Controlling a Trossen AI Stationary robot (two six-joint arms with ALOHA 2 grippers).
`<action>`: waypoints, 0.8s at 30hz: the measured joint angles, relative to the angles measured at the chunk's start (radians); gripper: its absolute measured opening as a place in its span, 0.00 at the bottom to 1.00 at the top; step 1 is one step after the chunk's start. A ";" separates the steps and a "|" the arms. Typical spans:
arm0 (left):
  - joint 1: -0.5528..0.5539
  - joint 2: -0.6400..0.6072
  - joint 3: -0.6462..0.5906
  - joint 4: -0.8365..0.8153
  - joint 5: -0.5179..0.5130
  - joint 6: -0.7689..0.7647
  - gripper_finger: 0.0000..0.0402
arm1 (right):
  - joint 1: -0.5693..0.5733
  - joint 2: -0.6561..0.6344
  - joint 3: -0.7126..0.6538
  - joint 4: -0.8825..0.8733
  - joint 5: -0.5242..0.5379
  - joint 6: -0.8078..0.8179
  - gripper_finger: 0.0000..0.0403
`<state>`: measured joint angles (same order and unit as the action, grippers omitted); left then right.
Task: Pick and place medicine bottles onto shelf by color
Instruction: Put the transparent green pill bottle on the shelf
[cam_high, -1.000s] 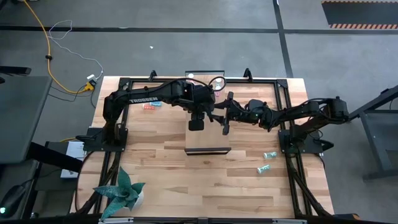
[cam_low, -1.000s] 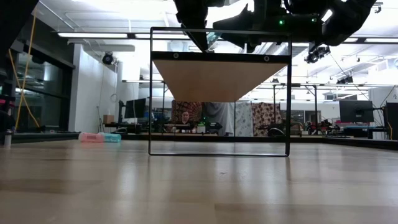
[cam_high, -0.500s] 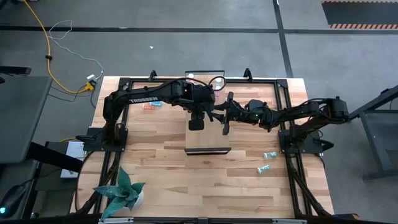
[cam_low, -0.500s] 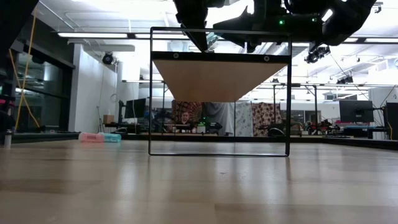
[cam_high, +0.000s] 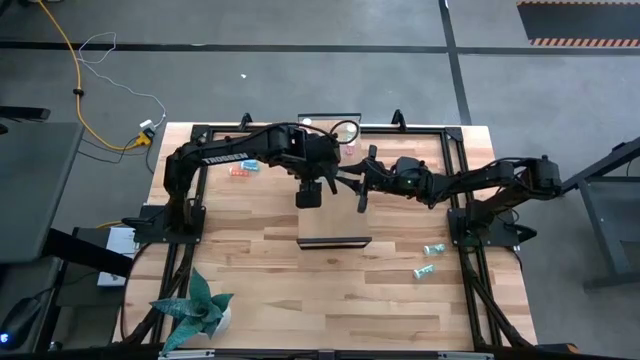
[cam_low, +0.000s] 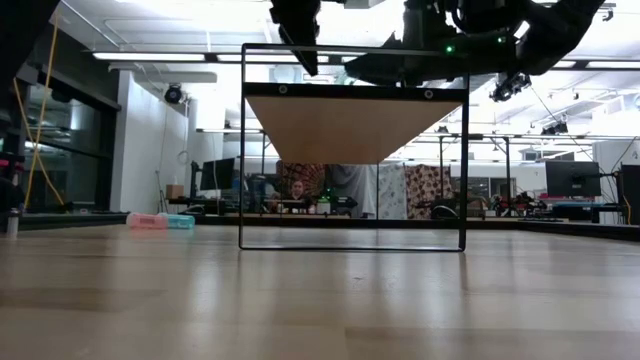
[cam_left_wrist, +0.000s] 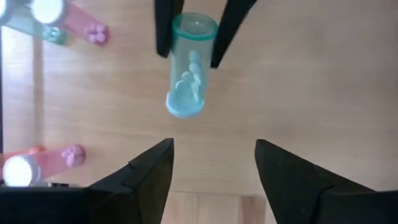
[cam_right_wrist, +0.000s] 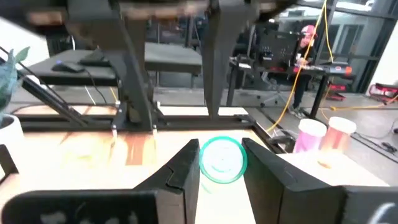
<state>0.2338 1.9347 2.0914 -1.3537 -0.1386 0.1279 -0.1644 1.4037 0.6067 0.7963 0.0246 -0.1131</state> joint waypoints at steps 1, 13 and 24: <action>0.003 -0.006 0.000 0.003 0.007 -0.013 0.54 | 0.000 -0.007 0.000 -0.013 0.000 -0.001 0.23; 0.009 -0.270 -0.365 0.475 0.034 -0.033 0.53 | 0.033 -0.098 0.000 -0.133 -0.021 -0.065 0.23; 0.003 -0.726 -1.246 1.482 0.047 -0.159 0.53 | 0.036 -0.100 0.000 0.007 -0.051 -0.064 0.23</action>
<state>0.2367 1.2091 0.8451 0.1284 -0.0911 -0.0314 -0.1280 1.3037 0.6064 0.8037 -0.0267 -0.1768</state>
